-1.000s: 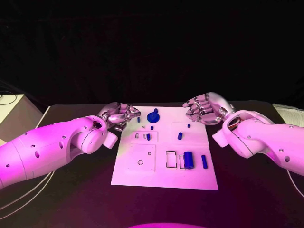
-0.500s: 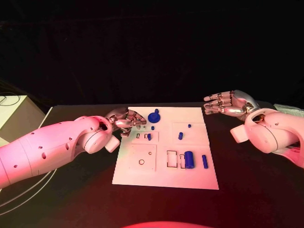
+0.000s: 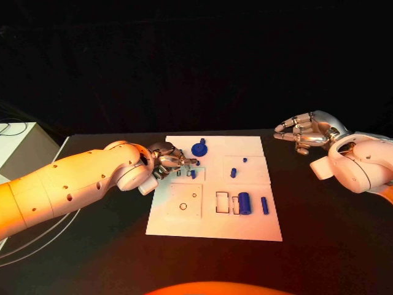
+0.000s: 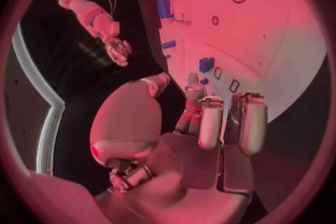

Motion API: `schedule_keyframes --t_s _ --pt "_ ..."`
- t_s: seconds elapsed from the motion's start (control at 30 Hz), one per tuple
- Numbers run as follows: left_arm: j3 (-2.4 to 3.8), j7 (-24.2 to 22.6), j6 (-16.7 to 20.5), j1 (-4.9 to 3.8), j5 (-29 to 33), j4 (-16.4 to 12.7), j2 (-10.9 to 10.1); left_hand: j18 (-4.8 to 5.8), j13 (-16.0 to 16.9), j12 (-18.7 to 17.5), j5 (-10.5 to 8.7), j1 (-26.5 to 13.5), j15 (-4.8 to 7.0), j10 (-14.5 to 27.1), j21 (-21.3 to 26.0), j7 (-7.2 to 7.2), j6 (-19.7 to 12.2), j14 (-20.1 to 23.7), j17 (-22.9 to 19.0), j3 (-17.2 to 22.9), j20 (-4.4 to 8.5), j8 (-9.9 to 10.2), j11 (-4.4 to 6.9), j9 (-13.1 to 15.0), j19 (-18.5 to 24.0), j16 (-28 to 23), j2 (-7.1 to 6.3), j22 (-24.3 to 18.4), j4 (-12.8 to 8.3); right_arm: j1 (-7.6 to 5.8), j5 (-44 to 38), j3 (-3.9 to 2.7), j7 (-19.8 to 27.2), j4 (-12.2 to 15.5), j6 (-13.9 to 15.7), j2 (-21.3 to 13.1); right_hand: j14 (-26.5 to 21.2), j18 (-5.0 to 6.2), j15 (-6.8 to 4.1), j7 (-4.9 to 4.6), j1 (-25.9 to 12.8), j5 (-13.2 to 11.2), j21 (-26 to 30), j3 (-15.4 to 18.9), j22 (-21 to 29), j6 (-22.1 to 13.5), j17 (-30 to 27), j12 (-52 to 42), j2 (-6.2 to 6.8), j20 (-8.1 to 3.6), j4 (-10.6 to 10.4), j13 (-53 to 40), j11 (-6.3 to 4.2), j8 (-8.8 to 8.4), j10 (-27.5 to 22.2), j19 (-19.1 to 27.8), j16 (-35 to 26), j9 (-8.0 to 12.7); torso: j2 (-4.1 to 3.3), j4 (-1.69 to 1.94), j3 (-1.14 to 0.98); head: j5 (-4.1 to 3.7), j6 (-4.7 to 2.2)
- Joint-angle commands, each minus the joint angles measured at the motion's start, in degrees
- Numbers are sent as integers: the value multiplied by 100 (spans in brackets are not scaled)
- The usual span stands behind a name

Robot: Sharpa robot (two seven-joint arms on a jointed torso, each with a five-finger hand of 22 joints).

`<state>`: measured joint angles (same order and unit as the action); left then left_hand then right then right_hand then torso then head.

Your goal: Assemble the parts on the task board

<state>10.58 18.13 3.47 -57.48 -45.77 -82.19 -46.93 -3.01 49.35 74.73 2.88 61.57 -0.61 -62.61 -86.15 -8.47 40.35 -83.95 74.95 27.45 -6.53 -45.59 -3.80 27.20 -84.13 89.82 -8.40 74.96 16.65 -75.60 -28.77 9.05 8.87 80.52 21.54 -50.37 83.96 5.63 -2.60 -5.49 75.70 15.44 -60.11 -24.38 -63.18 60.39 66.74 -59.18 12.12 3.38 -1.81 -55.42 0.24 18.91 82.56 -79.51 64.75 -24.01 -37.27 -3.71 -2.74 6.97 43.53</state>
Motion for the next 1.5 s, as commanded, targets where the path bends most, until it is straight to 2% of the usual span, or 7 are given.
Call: schedule_keyframes --t_s 0.03,0.17,0.37,0.5,0.67,1.0,1.5 --pt "6 775 -645 -76 -507 68 61 124 163 79 -6 -96 50 -127 -68 58 -18 -605 1505 -85 61 -61 10 39 -106 18 19 708 2 0 -1231 1 -328 -10 -78 1 604 -563 -106 135 -356 434 -2989 20 -2682 -248 2326 -3082 12 -103 -466 -3458 -40 374 744 -1049 2525 -672 0 -20 -17 7 -4" --pt "3 950 -880 -187 -633 226 174 164 425 202 -7 -185 71 -319 -144 77 -43 -605 1505 -182 89 -81 30 63 -219 18 84 891 6 2 -1951 4 -492 -20 -175 15 604 -563 13 -23 -334 402 -2989 -20 -2682 -477 2326 -3082 23 -2 -543 -3458 100 65 744 -1049 2525 -656 4 -10 -16 -24 -8" --pt "-3 1082 -1127 -323 -889 450 393 169 442 209 -5 -190 72 -330 -153 78 -46 -605 1505 -194 91 -82 31 65 -232 18 83 912 2 11 -2771 10 -735 18 -256 54 604 -563 86 -115 -328 392 -2989 -33 -2682 -581 2326 -3082 30 71 -595 -3458 184 -163 744 -1049 2525 -628 -2 -27 -22 -25 1" --pt "-21 1121 -1311 -427 -1045 537 473 168 468 222 -4 -197 81 -343 -152 94 -11 -605 1505 -218 99 -124 42 96 -231 18 115 910 -6 14 -2971 12 -809 25 -200 78 604 -563 96 -127 -329 375 -2989 -29 -2682 -581 2326 -3082 38 84 -604 -3458 195 -199 744 -1049 2525 -627 -4 -35 -32 -33 1" --pt "-124 1171 -1595 -583 -1148 677 582 171 499 236 -3 -189 93 -357 -157 110 13 -605 1505 -227 108 -169 57 134 -239 18 162 923 -11 16 -3043 14 -849 2 -48 101 604 -563 110 -142 -330 363 -2989 -10 -2682 -592 2326 -3082 73 100 -607 -3458 209 -246 744 -1049 2525 -623 -11 -5 -22 -61 40" --pt "-283 1255 -2193 -784 -1103 1042 871 179 419 193 -5 -278 94 -266 -169 98 -74 -605 1505 -250 117 -144 50 163 -257 18 223 956 4 20 -2997 15 -897 -36 97 156 604 -563 140 -174 -357 432 -2989 38 -2682 -597 2326 -3082 113 136 -653 -3458 240 -351 744 -1049 2525 -623 -14 -8 -17 -60 70" --pt "-418 1300 -2560 -892 -1042 1356 1150 183 405 186 -4 -295 93 -249 -177 98 -78 -605 1505 -246 116 -147 49 172 -269 18 252 977 0 33 -2973 16 -908 -27 159 193 604 -563 150 -184 -362 367 -2989 88 -2682 -601 2326 -3082 136 150 -676 -3458 250 -403 744 -1049 2525 -627 -15 -15 -7 -96 113"
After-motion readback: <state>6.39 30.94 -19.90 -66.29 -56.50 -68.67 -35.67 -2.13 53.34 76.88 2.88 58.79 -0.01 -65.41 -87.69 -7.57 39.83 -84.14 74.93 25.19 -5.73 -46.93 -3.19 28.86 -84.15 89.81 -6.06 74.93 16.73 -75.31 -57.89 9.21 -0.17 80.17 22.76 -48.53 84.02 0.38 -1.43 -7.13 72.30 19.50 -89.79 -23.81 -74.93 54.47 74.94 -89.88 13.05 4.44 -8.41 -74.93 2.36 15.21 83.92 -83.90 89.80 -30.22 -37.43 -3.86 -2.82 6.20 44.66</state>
